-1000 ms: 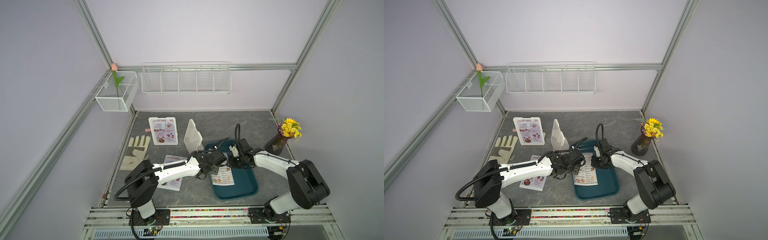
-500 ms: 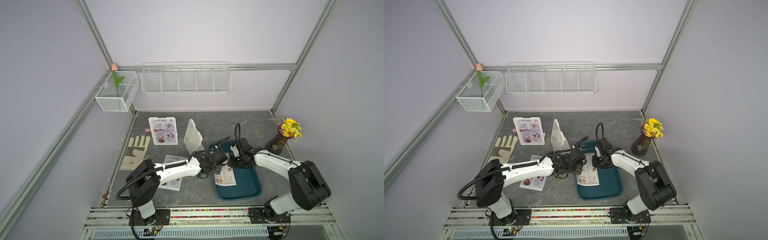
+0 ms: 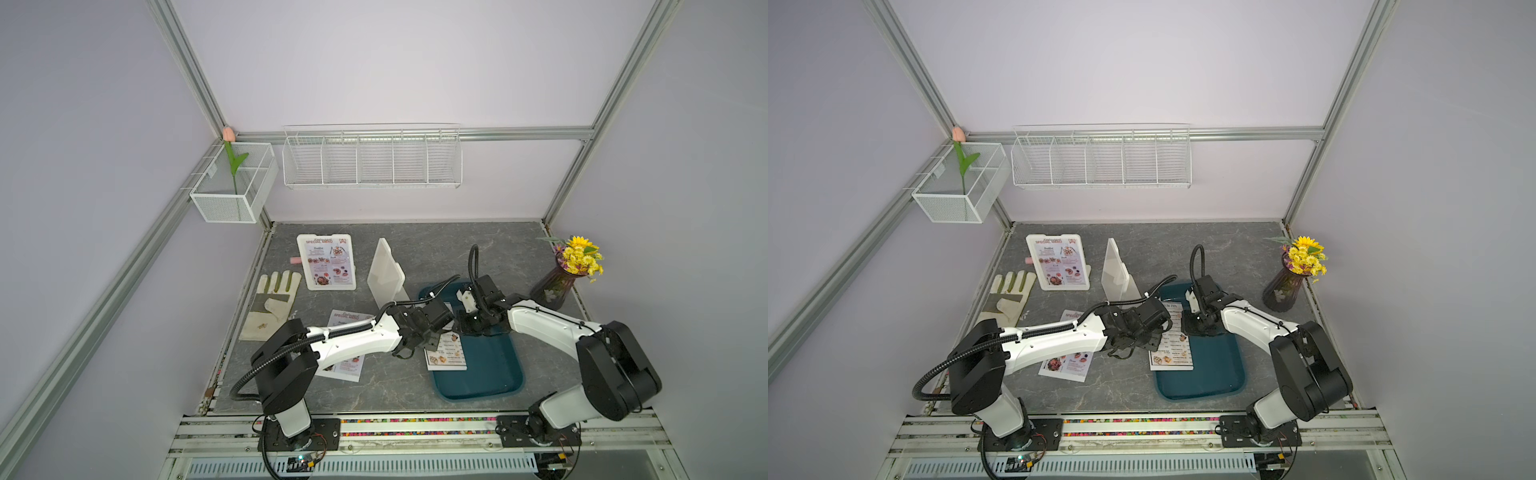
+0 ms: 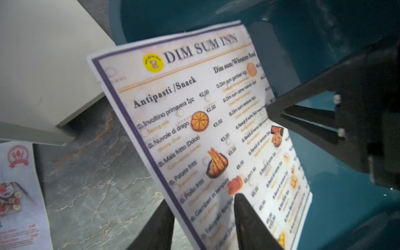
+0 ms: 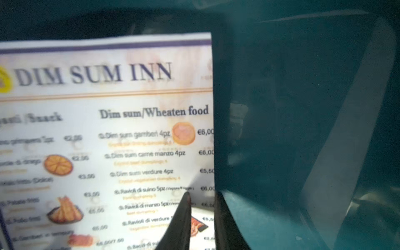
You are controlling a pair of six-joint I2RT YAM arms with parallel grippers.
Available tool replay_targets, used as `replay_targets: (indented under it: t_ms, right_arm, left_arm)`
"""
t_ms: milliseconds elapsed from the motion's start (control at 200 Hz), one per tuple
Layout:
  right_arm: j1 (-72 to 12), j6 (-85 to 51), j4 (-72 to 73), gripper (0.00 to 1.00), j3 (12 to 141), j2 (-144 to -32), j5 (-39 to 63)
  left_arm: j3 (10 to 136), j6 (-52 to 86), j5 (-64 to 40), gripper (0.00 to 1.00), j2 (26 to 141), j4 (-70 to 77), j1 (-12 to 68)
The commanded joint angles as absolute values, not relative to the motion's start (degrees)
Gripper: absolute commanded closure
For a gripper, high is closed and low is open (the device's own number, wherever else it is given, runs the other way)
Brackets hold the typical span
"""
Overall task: Replace the menus in the menu holders
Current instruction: Pick up the menu from the storage box.
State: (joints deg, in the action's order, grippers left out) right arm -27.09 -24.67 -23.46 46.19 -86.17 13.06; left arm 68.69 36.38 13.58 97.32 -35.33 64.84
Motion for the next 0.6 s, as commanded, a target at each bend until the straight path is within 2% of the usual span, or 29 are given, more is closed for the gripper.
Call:
replay_targets:
  t_ms: [0,185,340,595]
  right_arm:
    - [-27.4,-24.84,-23.41,0.78,46.93,-84.29,15.06]
    - [-27.35,-24.0,-24.43,0.78,47.69,-85.16,13.54]
    - [-27.42,-23.83,-24.52,0.78,47.6,-85.23,13.02]
    - [-27.42,-23.23,-25.65,0.76,47.48,-85.17,11.8]
  left_arm:
    - [70.27,37.44,16.17,0.53,94.84,-37.18,64.86]
    - [70.4,37.35,16.25,0.56,95.54,-37.27,64.86]
    - [69.32,38.28,16.62,0.65,96.09,-36.89,64.35]
    - [69.27,38.94,16.62,0.72,96.55,-36.91,64.16]
